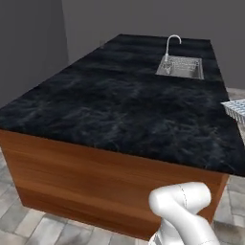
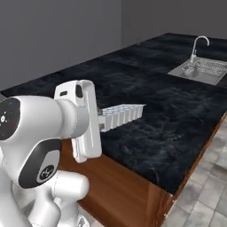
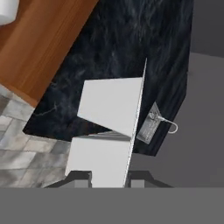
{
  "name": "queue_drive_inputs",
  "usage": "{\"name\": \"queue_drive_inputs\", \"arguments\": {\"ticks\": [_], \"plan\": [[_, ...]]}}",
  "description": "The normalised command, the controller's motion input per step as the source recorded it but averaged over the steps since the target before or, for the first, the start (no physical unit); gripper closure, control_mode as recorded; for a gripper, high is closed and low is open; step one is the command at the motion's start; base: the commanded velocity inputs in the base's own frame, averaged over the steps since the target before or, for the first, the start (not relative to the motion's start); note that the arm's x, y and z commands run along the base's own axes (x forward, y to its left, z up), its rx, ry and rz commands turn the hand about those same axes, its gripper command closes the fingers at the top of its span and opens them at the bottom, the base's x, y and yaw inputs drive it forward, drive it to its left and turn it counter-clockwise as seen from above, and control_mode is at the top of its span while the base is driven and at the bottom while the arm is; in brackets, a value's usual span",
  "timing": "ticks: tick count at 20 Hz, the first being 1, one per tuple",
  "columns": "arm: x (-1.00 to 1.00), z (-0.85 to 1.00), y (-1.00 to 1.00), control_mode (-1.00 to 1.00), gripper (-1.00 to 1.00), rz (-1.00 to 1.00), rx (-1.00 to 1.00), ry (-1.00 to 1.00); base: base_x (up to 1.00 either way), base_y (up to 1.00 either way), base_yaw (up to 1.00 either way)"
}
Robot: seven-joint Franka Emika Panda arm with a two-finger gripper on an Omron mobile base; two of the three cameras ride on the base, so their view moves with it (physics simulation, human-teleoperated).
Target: Open the freezer door, pick up the ice cube tray from the freezer, and place it on the dining counter.
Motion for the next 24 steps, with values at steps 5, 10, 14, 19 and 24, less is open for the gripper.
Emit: {"name": "queue_drive_inputs", "arguments": {"ticks": [5,10,14,19,24], "plan": [[0.0,0.0,0.0,1.0,1.0,0.0,0.0,0.0,0.09,1.0,-0.31],[0.0,0.0,0.0,1.0,1.0,0.0,0.0,0.0,0.12,1.0,-0.28],[0.0,0.0,0.0,1.0,1.0,0.0,0.0,0.0,0.23,1.0,-0.3],[0.0,0.0,0.0,1.0,1.0,0.0,0.0,0.0,0.14,1.0,-0.3],[0.0,0.0,0.0,1.0,1.0,0.0,0.0,0.0,0.28,1.0,-0.3]]}}
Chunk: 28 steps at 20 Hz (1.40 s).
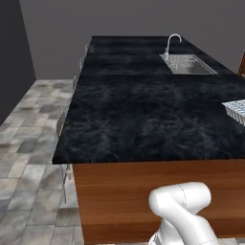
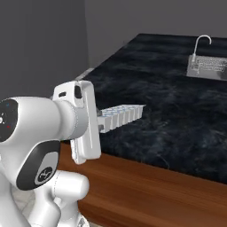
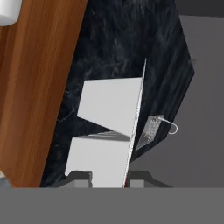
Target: Open the freezer door, pick up the ice cube tray from the freezer, and place it on the dining counter.
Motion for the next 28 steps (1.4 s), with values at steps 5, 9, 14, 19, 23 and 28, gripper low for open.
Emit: {"name": "queue_drive_inputs", "arguments": {"ticks": [5,9,14,19,23,28], "plan": [[0.0,0.0,0.0,1.0,1.0,0.0,0.0,0.0,0.29,1.0,-0.26],[0.0,0.0,0.0,1.0,1.0,0.0,0.0,0.0,0.38,1.0,-0.22],[0.0,0.0,0.0,1.0,1.0,0.0,0.0,0.0,0.48,0.58,-0.13],[0.0,0.0,0.0,1.0,1.0,0.0,0.0,0.0,0.48,0.6,-0.02],[0.64,-0.31,0.7,-1.0,1.0,0.04,0.0,-0.01,0.0,0.0,0.0],[1.0,-0.61,0.19,-1.0,1.0,0.09,0.0,0.0,0.0,0.0,0.0]]}}
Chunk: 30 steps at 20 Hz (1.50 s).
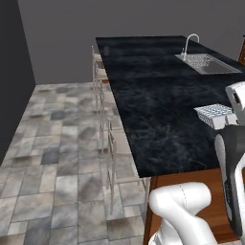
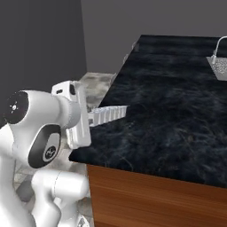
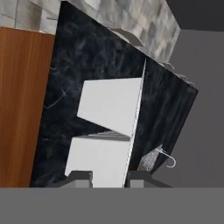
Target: Open the freezer door, pick up the ice cube tray from the freezer, and place it on the dining counter.
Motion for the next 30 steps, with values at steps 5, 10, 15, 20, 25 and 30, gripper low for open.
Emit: {"name": "queue_drive_inputs", "arguments": {"ticks": [5,10,15,20,25,30], "plan": [[1.0,-0.57,-0.14,-1.0,1.0,0.32,0.02,0.03,0.0,0.0,0.0],[1.0,-0.89,0.04,-1.0,1.0,0.26,-0.01,0.14,0.0,0.0,0.0],[0.54,-0.73,0.04,-1.0,1.0,0.08,0.0,0.04,0.0,0.0,0.0],[0.2,-0.84,0.0,-1.0,1.0,0.0,0.0,0.05,0.0,0.0,0.0],[0.12,-0.72,-0.01,-1.0,1.0,0.0,0.0,0.07,0.0,0.0,0.0],[0.44,-0.65,0.0,-1.0,1.0,0.0,0.0,0.03,0.0,0.0,0.0]]}}
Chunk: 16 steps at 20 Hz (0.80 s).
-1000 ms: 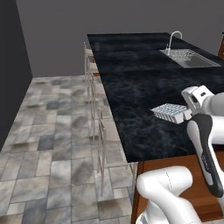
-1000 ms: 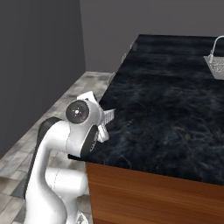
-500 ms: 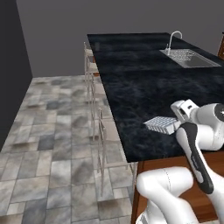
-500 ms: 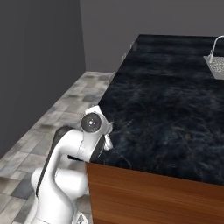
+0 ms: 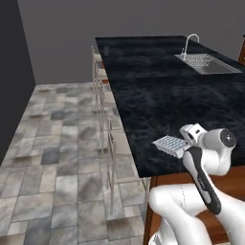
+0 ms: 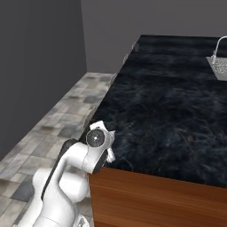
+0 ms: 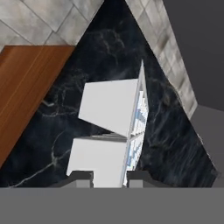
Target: Open the freezer door, pick up the ice cube tray from the freezer, and place it on the dining counter.
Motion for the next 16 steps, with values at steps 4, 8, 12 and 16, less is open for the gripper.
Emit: {"name": "queue_drive_inputs", "arguments": {"ticks": [4,8,12,16], "plan": [[0.82,-0.57,0.0,-1.0,1.0,0.0,0.0,0.01,0.0,0.0,0.0],[0.78,-0.51,0.0,-1.0,1.0,0.0,0.0,0.1,0.0,0.0,0.0],[0.31,-0.14,0.0,-1.0,-1.0,0.0,0.0,0.19,0.0,0.0,0.0],[0.0,0.88,0.0,-1.0,-1.0,0.0,0.0,0.11,0.0,0.0,0.0]]}}
